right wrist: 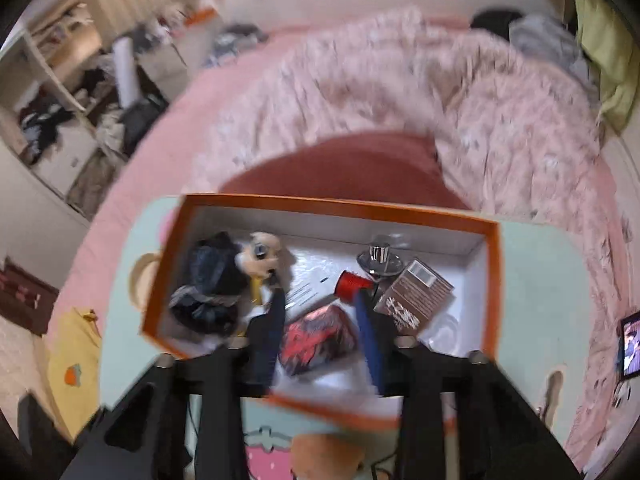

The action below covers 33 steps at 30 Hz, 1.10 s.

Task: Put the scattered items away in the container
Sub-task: 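Reach the right tool into the orange box toward the red spool, then grasp the red thread spool with the right tool and lift it out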

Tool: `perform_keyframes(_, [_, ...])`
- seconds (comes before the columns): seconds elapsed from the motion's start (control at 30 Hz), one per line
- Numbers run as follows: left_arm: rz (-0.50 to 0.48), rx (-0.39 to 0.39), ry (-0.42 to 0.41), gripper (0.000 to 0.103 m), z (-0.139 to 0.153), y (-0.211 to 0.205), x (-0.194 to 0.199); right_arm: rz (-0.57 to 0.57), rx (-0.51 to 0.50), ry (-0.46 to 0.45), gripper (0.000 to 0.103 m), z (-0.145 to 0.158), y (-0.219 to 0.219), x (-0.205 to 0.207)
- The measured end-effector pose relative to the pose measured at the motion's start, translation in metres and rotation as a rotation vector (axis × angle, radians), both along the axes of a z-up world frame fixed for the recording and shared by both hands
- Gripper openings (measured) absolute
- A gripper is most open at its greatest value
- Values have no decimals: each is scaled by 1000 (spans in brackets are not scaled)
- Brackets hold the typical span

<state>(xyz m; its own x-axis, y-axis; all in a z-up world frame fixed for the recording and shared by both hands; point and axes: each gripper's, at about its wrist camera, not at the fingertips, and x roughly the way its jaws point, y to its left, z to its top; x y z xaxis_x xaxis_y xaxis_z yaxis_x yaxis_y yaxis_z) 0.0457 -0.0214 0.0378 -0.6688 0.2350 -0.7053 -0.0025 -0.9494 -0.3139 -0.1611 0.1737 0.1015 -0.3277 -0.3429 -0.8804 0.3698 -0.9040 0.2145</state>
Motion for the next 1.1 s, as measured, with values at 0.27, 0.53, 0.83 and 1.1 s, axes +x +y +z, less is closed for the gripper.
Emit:
perform_keyframes(0.27, [6,50,-3,71,-3,-8,1,-85,80,-75,29,-32,-1,-19])
perform_keyframes(0.53, [7,50,12,71,-1,-8,4,-46,142,-158,40,-46,-20,-26])
perform_keyframes(0.83, [9,72,-6,71,-5,-12,2,-42,175,-89,21,-52,-21,-22])
perform_keyframes(1.1, [14,71,-1,71,-4,-13,3,-40,3,91,21,9,-4,20])
